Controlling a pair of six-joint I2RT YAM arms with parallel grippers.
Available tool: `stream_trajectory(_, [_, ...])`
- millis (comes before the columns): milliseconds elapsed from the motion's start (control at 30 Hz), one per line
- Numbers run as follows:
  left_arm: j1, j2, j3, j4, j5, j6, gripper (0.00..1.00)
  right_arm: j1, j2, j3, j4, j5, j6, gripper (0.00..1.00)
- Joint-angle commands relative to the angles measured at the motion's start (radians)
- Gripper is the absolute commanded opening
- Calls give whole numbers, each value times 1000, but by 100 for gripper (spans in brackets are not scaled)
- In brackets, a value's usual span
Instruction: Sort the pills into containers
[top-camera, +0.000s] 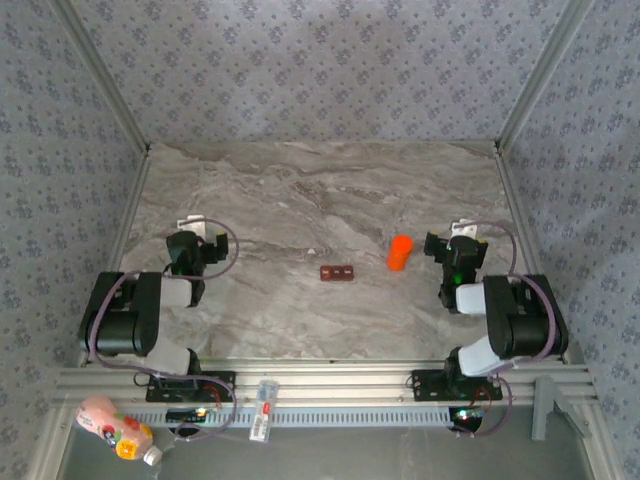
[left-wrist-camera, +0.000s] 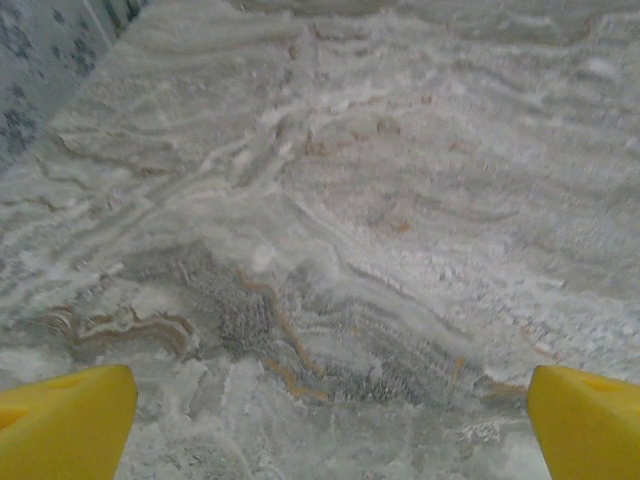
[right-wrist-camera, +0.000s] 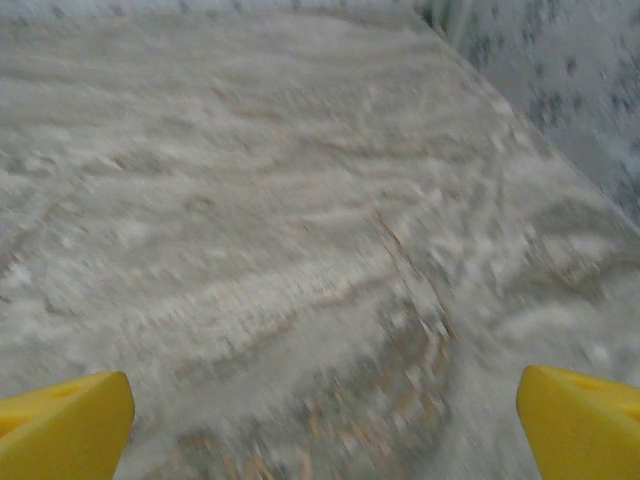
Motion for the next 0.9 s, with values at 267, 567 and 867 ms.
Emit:
stream_trajectory(267, [66, 10, 59, 9, 134, -41, 100, -10, 12, 66, -18, -54, -40, 100])
stream_trajectory(567, [66, 10, 59, 9, 134, -40, 100, -15, 12, 75, -41, -75, -37, 100])
stream_trajectory(867, [66, 11, 61, 7, 132, -41, 100, -24, 11, 75, -42, -96, -34, 100])
